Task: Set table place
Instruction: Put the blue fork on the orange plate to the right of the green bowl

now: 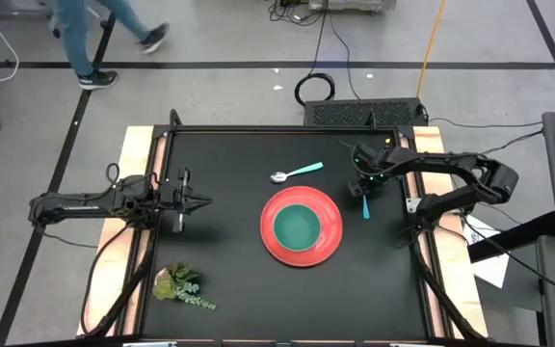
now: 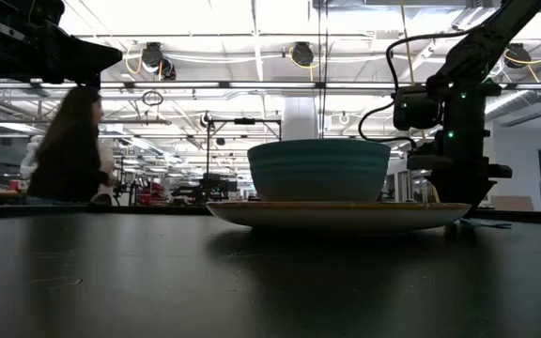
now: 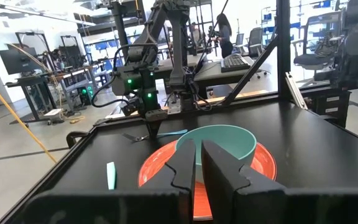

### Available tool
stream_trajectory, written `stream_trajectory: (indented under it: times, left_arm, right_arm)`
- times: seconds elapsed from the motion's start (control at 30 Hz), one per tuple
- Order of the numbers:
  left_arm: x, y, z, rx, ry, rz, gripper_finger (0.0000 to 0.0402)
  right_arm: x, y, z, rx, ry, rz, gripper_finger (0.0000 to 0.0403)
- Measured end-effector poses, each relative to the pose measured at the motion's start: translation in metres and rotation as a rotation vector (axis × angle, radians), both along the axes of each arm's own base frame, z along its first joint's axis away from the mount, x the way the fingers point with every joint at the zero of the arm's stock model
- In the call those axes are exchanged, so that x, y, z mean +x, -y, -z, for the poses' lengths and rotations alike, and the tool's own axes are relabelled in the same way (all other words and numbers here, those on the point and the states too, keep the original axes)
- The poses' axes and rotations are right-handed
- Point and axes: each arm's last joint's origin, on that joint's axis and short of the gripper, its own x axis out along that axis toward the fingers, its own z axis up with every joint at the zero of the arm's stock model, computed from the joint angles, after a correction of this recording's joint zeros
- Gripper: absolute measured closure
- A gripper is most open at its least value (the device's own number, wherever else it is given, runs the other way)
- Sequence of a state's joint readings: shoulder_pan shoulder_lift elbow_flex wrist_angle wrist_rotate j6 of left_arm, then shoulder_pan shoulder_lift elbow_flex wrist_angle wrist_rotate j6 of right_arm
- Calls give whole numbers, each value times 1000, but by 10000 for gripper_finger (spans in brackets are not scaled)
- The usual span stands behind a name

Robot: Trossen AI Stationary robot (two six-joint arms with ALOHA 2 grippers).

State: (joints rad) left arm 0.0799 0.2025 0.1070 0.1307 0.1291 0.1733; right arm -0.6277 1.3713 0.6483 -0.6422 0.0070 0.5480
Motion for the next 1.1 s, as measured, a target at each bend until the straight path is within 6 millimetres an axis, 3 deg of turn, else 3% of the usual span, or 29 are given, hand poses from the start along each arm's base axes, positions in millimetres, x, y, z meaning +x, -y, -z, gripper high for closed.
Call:
stream_trajectory:
  times: [0.23,0.83,1.1]
  left_arm:
    - [0,0,0,1,0,0,369]
    - [0,0,0,-1,-1,0,369]
    - [0,0,0,-2,-1,0,369]
  right_arm:
    - [1,0,2,3,-6,-14,269]
    - [1,0,3,1,-10,-112,394]
    - [-1,-1,-4,-24,27,-91,398]
